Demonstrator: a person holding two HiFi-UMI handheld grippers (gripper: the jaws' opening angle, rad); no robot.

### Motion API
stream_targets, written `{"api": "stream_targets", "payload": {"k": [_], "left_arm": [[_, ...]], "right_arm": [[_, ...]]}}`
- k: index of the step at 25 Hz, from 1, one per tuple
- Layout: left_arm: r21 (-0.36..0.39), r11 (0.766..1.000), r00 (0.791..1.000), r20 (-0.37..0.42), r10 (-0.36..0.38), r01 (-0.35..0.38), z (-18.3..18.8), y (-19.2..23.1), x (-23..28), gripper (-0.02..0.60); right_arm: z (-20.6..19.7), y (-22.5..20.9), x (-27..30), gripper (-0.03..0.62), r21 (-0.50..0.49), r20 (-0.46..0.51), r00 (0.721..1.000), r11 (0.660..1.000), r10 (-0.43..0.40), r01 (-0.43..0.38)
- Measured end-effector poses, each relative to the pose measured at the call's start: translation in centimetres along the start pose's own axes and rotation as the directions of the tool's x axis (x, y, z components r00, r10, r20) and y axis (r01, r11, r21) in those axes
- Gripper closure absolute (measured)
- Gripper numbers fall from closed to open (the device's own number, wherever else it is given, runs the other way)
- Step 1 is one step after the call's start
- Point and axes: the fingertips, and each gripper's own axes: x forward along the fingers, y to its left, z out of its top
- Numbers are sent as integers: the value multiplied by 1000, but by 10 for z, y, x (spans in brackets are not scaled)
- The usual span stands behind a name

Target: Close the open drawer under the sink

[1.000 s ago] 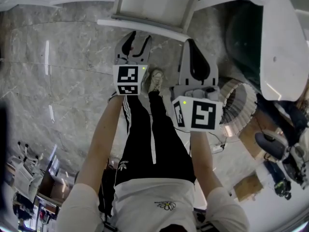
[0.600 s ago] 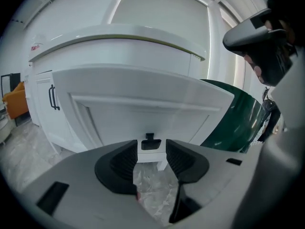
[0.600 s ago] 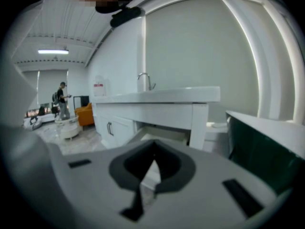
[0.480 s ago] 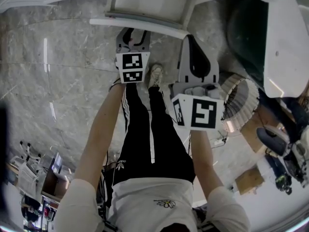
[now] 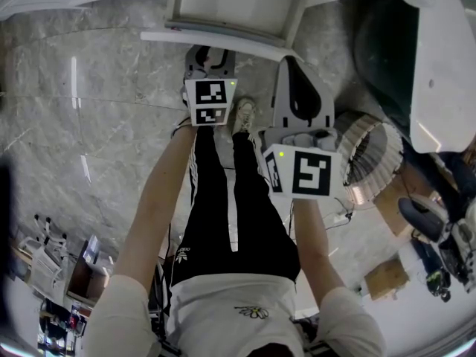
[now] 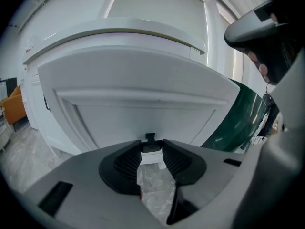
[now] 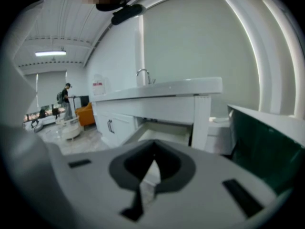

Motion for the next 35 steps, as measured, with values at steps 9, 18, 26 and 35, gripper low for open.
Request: {"api": "stream_targets", "payload": {"k": [9, 18, 26, 35], "left_arm": [[-37, 999, 1000, 1, 4, -4, 2, 1, -3, 431], [-26, 999, 998, 65, 21, -19, 29, -3, -20, 434], [-20, 999, 999, 46, 28, -27, 30, -2, -21, 434], [3, 999, 996, 69, 50, -50, 38, 3, -20, 433]], "right_arm": [[-9, 0, -4, 565, 7, -18, 1000, 1000, -3, 4], [-6, -5, -5, 565, 7, -15, 1000, 1000, -5, 6], [3, -4, 1, 565, -7, -10, 1000, 1000, 11, -11], [0, -9, 9, 565, -19, -27, 999, 1000, 20, -20]]}}
